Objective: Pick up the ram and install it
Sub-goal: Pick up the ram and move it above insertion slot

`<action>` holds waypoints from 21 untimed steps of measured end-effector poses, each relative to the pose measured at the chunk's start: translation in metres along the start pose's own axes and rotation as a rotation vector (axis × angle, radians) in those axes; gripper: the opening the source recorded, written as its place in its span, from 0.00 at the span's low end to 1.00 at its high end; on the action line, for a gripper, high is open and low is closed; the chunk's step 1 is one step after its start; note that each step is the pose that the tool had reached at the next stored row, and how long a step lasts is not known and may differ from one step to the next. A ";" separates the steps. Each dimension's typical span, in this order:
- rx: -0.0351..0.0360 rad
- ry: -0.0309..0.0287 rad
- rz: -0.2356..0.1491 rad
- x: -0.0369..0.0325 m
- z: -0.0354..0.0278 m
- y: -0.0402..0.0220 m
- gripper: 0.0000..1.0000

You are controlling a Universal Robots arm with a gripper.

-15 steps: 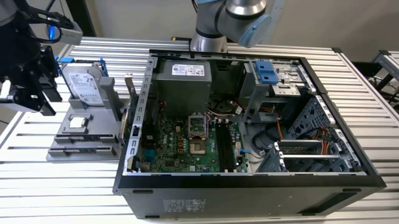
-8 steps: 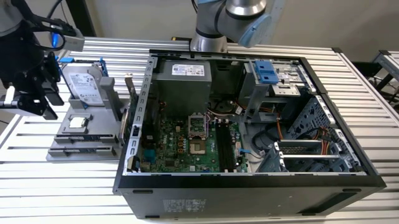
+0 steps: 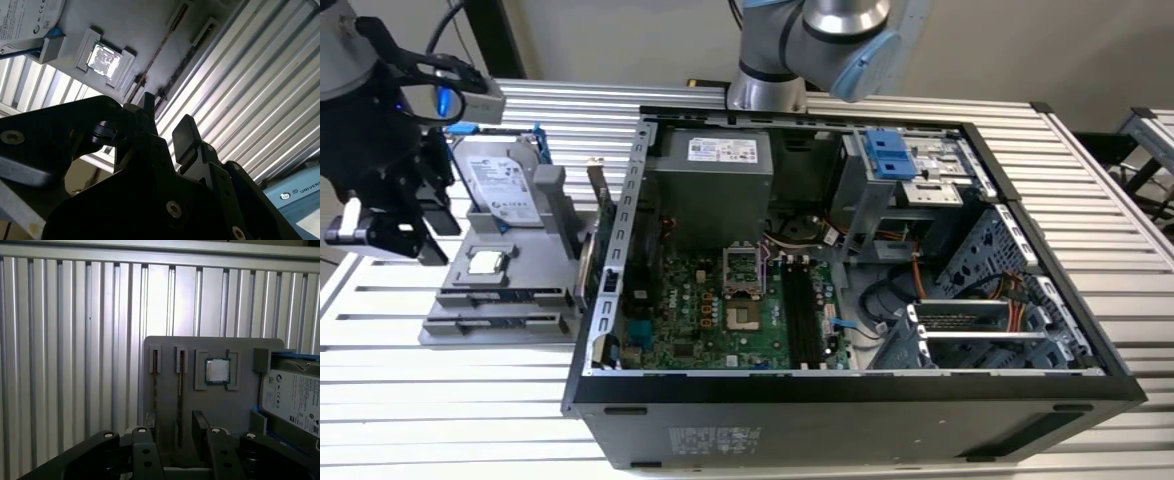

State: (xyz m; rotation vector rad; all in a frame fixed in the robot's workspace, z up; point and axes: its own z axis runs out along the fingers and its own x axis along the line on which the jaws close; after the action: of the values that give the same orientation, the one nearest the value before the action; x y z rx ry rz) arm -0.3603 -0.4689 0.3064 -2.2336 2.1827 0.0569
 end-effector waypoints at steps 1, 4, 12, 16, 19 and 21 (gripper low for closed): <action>-0.0001 0.0000 0.000 0.0009 0.0028 0.0002 1.00; 0.0000 0.0001 0.000 0.0022 0.0072 0.0007 1.00; 0.0000 0.0013 0.000 0.0053 0.0190 0.0017 1.00; -0.0001 0.0021 0.000 0.0064 0.0249 0.0021 1.00; -0.0001 0.0026 0.000 0.0068 0.0293 0.0022 1.00; 0.0001 0.0027 0.000 0.0070 0.0324 0.0022 1.00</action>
State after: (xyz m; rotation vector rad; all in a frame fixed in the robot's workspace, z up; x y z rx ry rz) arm -0.3628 -0.4747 0.2738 -2.2350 2.1839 0.0538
